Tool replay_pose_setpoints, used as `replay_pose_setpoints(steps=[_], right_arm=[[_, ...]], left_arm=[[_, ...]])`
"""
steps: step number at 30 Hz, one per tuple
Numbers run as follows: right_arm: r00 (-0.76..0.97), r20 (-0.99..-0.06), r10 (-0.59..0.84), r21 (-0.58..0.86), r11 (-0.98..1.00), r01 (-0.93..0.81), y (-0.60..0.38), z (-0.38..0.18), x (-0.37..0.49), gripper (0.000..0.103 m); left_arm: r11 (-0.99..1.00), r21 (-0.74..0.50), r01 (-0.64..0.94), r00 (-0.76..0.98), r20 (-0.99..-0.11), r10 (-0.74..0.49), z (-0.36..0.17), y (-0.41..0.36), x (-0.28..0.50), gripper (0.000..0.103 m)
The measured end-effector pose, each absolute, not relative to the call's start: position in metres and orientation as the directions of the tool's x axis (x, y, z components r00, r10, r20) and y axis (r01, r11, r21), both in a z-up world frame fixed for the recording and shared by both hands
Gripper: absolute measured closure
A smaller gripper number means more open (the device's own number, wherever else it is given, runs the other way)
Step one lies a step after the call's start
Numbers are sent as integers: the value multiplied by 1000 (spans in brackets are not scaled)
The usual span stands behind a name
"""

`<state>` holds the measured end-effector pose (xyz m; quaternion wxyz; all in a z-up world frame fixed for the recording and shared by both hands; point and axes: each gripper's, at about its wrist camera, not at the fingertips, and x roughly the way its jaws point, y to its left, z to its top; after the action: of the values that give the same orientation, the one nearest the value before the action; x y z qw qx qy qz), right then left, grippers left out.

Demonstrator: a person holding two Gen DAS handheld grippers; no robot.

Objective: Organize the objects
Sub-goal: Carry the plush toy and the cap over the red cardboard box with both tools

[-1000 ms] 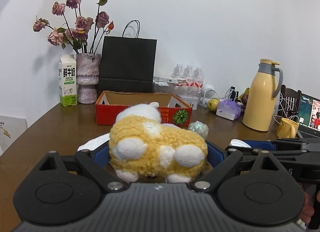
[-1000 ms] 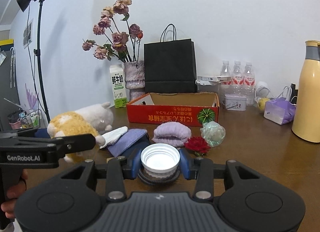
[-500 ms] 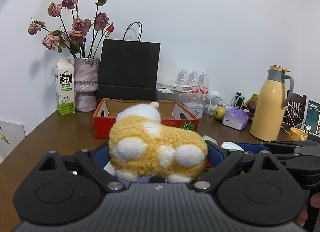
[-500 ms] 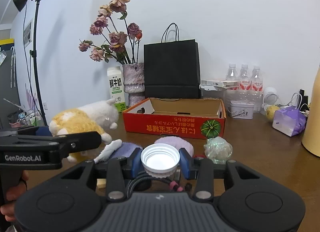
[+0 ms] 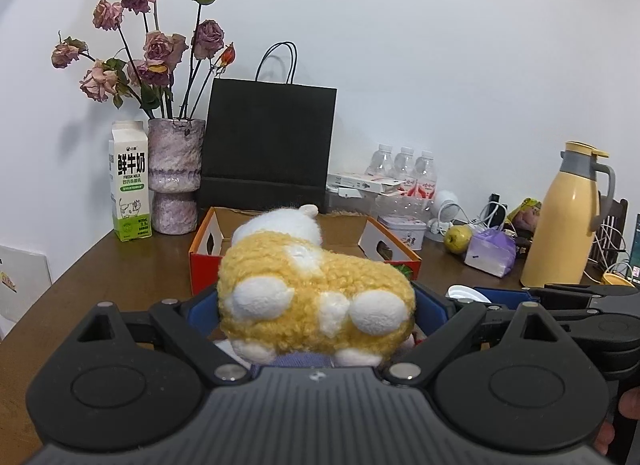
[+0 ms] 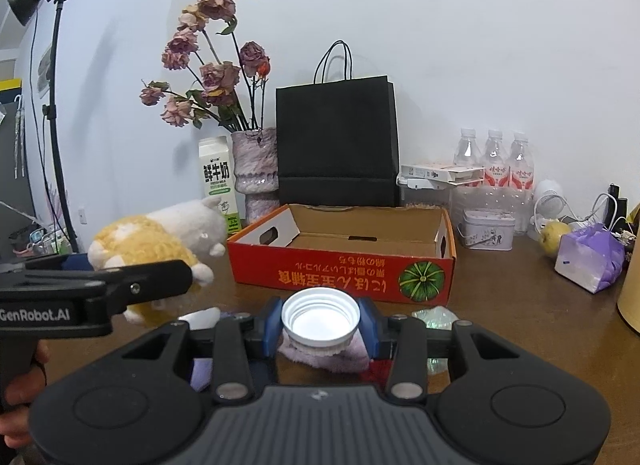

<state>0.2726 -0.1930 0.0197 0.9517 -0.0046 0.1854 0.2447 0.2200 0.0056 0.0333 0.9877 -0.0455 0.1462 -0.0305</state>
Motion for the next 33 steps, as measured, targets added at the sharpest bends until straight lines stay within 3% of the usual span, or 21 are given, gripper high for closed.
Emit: replay_pose_setpoints(steps=[33], right_arm=[[829, -337, 447, 48, 887, -459, -159, 32, 420, 64]], left_arm=[[992, -123, -33, 968, -252, 1, 58, 18, 368, 8]])
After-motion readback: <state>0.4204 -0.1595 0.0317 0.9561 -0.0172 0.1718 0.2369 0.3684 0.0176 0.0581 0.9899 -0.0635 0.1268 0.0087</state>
